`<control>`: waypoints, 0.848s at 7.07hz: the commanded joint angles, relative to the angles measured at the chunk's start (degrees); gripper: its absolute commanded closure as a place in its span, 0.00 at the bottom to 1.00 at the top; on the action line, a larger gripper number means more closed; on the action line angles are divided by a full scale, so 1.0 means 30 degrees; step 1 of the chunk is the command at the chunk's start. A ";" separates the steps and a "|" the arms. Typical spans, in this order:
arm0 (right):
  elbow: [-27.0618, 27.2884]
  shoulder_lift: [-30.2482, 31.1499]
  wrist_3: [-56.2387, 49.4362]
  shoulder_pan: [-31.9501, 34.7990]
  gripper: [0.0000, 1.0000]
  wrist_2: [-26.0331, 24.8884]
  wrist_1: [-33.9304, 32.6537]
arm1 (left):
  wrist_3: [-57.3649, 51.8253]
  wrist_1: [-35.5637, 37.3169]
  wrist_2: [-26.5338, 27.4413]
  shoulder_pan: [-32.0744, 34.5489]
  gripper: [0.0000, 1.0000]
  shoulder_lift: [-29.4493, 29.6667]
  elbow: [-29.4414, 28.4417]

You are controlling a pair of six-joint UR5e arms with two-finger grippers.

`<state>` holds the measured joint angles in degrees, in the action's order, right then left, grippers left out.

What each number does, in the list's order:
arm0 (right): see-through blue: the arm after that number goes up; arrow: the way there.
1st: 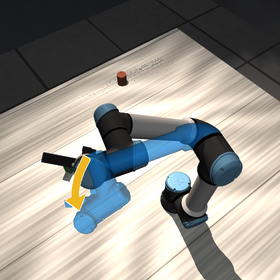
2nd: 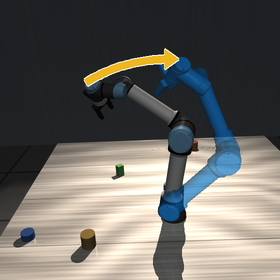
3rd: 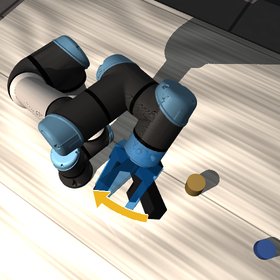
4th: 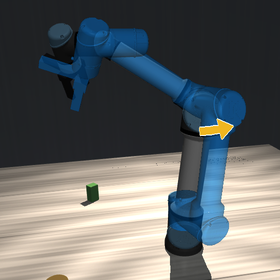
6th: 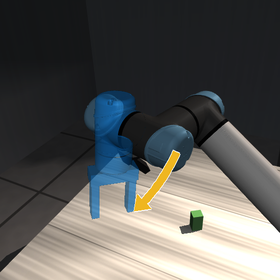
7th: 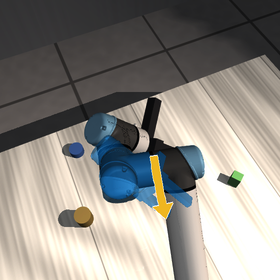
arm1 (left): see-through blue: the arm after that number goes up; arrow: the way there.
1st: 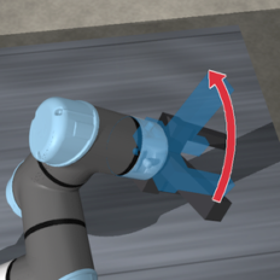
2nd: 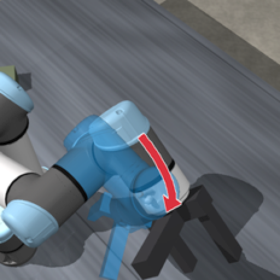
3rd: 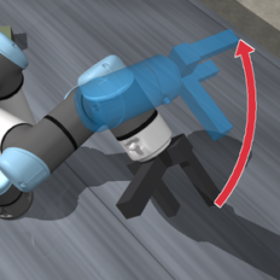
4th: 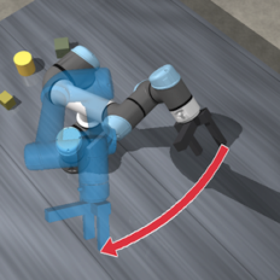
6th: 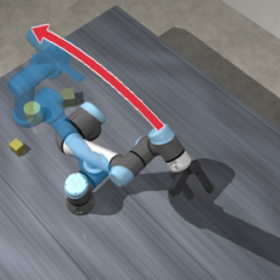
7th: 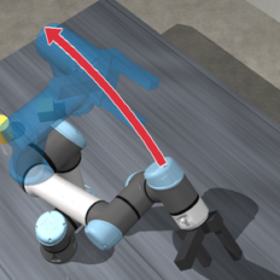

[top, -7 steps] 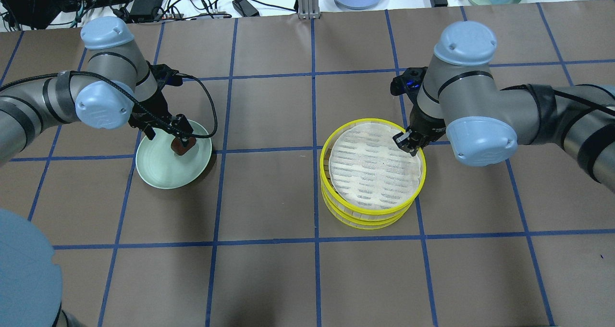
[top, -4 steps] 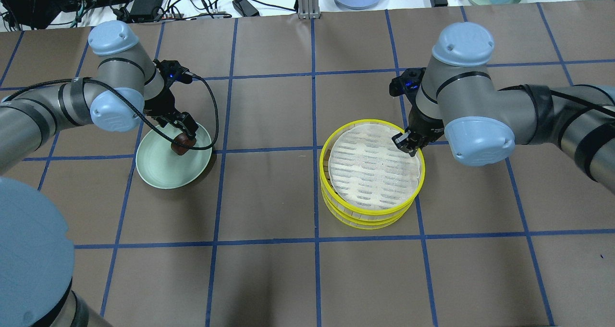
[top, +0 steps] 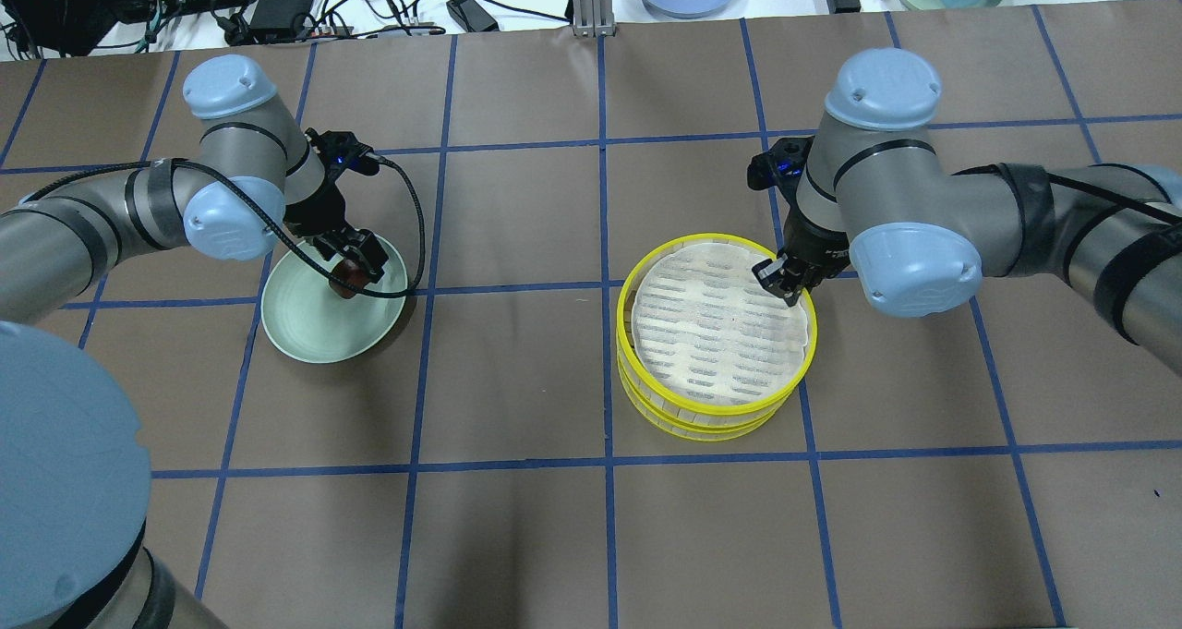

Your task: Stack buns with steamer

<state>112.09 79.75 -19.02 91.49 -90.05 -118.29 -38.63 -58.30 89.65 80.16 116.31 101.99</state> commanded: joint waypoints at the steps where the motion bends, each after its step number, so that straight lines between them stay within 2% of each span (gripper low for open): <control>1: -0.0040 -0.0070 0.0333 0.0000 0.00 0.0015 0.0200 | 0.0102 -0.0107 0.0147 -0.0029 0.85 0.0050 -0.0012; 2: -0.0330 -0.0012 0.0945 0.0000 0.00 0.0102 0.0491 | 0.0770 -0.0049 0.0321 0.0000 1.00 0.0021 -0.0128; 3: -0.1522 0.0394 0.1038 0.0000 0.00 0.0132 0.0958 | 0.1443 -0.0048 0.0439 0.0000 1.00 0.0020 -0.0274; 4: -0.3245 0.0921 0.1619 0.0000 0.00 0.0394 0.3196 | 0.2668 0.0155 0.0440 0.0029 1.00 -0.0386 -0.0305; 5: -0.5380 0.1796 0.3771 0.0029 0.00 0.0686 0.5017 | 0.4914 -0.0017 0.0469 0.0319 1.00 -0.0912 -0.0595; 6: -0.7374 0.2472 0.5156 0.0029 0.00 0.0863 0.8138 | 0.6764 -0.1005 0.0382 0.0699 1.00 -0.1613 -0.1526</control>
<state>97.51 84.48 -9.17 91.55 -88.26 -103.81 -25.34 -58.93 90.94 81.08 113.76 99.89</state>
